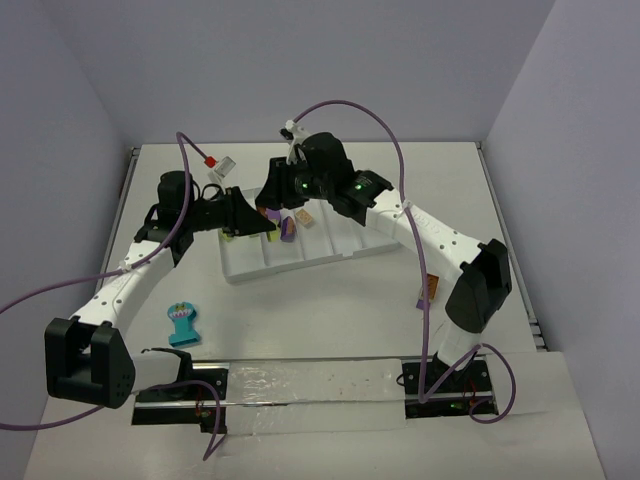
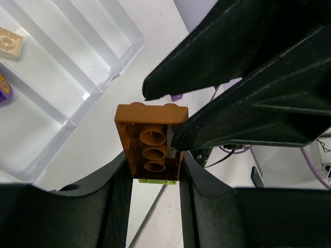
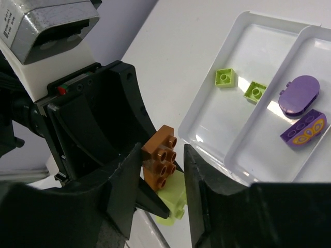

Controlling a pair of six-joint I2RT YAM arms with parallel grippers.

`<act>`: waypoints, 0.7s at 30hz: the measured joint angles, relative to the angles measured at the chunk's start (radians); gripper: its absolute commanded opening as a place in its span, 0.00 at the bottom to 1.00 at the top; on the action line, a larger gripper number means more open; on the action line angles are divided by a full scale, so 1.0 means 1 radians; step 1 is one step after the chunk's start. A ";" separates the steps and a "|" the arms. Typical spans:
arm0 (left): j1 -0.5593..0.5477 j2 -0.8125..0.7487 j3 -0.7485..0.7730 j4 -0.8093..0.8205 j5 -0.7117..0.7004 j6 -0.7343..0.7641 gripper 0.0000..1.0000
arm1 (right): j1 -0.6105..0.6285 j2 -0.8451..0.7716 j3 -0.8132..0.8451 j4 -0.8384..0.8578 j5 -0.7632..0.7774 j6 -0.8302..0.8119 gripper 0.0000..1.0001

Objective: Sort the legos into containers by color

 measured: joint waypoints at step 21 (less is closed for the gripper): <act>0.001 0.004 0.030 -0.192 -0.166 0.135 0.00 | 0.025 0.076 0.043 -0.036 0.018 -0.001 0.40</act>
